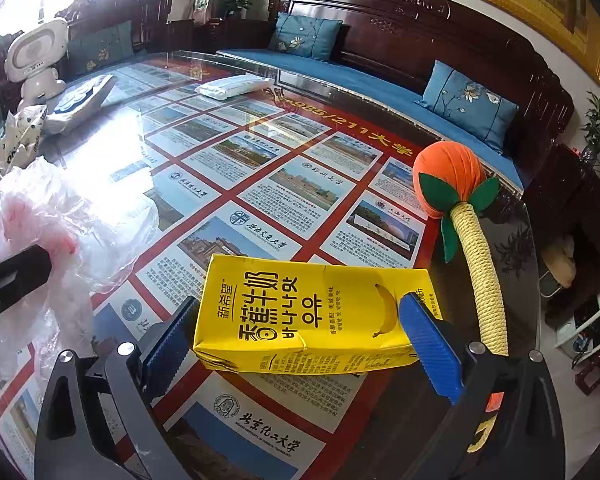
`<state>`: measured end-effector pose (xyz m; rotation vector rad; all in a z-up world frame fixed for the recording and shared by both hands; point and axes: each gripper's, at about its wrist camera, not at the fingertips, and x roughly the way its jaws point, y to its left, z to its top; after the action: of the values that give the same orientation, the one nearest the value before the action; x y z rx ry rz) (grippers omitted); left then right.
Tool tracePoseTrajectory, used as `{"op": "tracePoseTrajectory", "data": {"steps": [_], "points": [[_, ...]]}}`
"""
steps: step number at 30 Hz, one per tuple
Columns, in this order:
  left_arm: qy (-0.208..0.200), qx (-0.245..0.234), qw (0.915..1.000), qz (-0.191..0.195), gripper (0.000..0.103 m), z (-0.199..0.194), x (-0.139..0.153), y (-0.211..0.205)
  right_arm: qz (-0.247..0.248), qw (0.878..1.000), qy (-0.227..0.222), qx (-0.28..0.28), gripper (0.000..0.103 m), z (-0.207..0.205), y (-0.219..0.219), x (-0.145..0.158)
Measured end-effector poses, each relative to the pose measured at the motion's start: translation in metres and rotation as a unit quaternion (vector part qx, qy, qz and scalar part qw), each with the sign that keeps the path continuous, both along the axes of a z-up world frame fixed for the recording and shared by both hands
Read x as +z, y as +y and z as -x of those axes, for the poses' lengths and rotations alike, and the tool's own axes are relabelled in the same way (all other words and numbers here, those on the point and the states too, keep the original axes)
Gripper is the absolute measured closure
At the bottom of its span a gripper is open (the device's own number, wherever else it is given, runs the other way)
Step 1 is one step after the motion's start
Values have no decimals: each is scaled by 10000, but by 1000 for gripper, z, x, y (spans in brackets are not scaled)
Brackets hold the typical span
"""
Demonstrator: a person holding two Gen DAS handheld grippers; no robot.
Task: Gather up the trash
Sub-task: 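Grasp the yellow milk carton with the right gripper while the left holds the bag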
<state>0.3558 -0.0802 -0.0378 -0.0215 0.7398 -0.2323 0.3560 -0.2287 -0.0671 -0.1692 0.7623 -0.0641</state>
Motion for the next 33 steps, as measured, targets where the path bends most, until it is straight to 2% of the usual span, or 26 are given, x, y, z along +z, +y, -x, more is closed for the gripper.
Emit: {"op": "tracePoseTrajectory", "data": {"steps": [4,12,16,18,21,26,28,31,32,33], "points": [[18,-37,10000,-21,62,-1,-2,-2,242,9997,64,76,8,1,4,-4],[24,-80,10000,-29,62,1,-3,-6,-202,9989,40,415,22,16,-4,5],[22,-109,9999,-43,62,3,-3,-7,-228,9982,-47,549,29,23,-4,6],[27,-129,9999,-41,62,3,-3,-8,-101,9983,-53,564,29,25,-2,4],[32,-143,9999,-45,62,4,-3,-8,-13,9976,-87,693,35,33,1,4],[52,-151,9999,-20,62,4,-3,-6,-157,9951,-62,976,41,56,0,5],[36,-166,9998,-40,62,7,-2,-7,-357,9934,-77,1089,43,71,-4,8],[35,-227,9997,-44,62,13,-1,-9,-741,9883,5,1331,53,91,-11,8],[28,-257,9997,-53,62,16,-1,-11,-941,9851,110,1432,64,95,-14,7],[24,-279,9996,-64,62,19,0,-12,-1190,9807,273,1529,72,96,-18,4]]}}
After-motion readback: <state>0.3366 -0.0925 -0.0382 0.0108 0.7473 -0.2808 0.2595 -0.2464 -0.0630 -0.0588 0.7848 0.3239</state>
